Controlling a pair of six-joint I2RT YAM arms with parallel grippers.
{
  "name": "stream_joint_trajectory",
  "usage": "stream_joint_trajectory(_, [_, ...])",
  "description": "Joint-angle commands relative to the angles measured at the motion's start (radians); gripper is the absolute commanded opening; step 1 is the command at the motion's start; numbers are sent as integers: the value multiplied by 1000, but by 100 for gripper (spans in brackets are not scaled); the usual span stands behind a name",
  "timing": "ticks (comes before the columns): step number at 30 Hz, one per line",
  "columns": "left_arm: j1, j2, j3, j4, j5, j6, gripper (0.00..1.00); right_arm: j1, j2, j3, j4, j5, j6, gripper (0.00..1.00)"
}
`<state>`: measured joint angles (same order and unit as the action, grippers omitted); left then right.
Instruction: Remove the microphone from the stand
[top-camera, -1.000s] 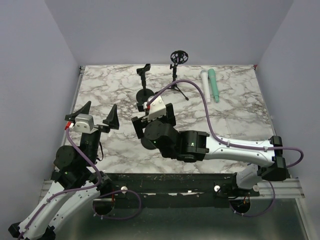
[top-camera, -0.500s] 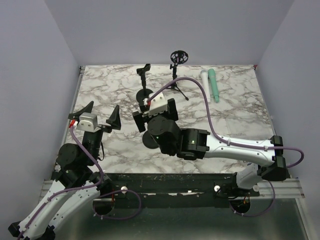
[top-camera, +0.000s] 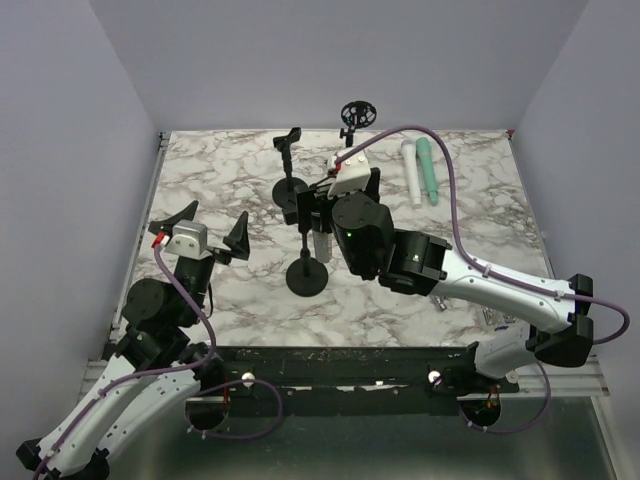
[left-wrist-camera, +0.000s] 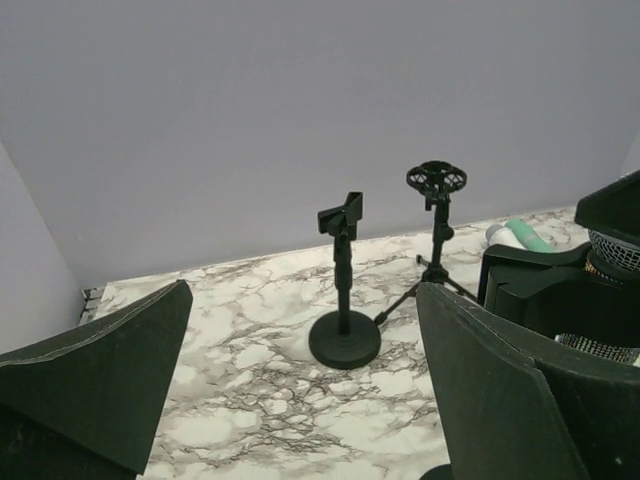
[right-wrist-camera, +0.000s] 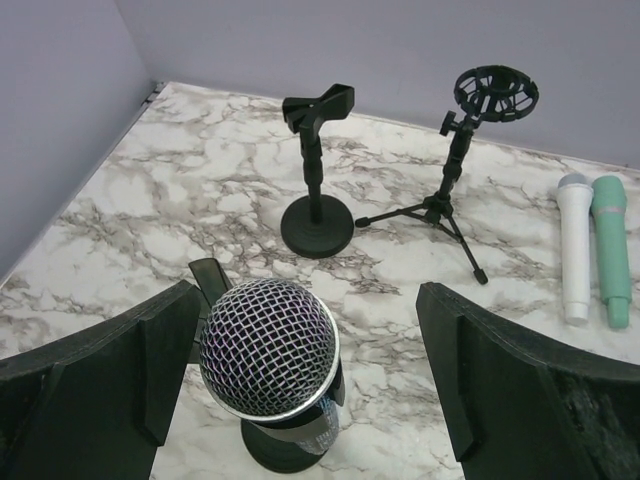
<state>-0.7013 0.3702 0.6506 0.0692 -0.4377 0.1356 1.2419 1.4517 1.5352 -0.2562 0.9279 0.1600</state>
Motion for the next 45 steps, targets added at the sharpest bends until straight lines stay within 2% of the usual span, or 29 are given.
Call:
stream_joint_trajectory(1, [4,33,27,-13,79,-27,99,-12,31,-10,-23,-64,36,99])
stream_joint_trajectory(6, [4,56,44,-33,111,-15,98,-31,39,-23,-17,-96,37,86])
stream_joint_trajectory(16, [4,122,67,-57,193,-13,98,-88,10,-81,6,-171,47,74])
stream_joint_trajectory(20, [4,134,69,-59,219,-19,98,-98,-21,-97,14,-236,33,48])
stream_joint_trajectory(24, [4,139,67,-48,308,-18,98,-104,-37,-103,21,-307,-24,26])
stream_joint_trajectory(29, [4,121,57,-19,520,-15,99,-132,-77,-150,52,-488,-73,8])
stream_joint_trajectory(32, [5,117,53,-4,643,-19,99,-167,-114,-185,69,-641,-76,4])
stream_joint_trajectory(36, [7,154,77,-35,754,-9,98,-202,-131,-199,69,-766,-104,1])
stream_joint_trajectory(41, [22,228,122,-111,804,-2,99,-246,-119,-182,30,-865,-134,1])
stream_joint_trajectory(45, [42,258,126,-110,819,-13,99,-257,-129,-200,31,-922,-149,1])
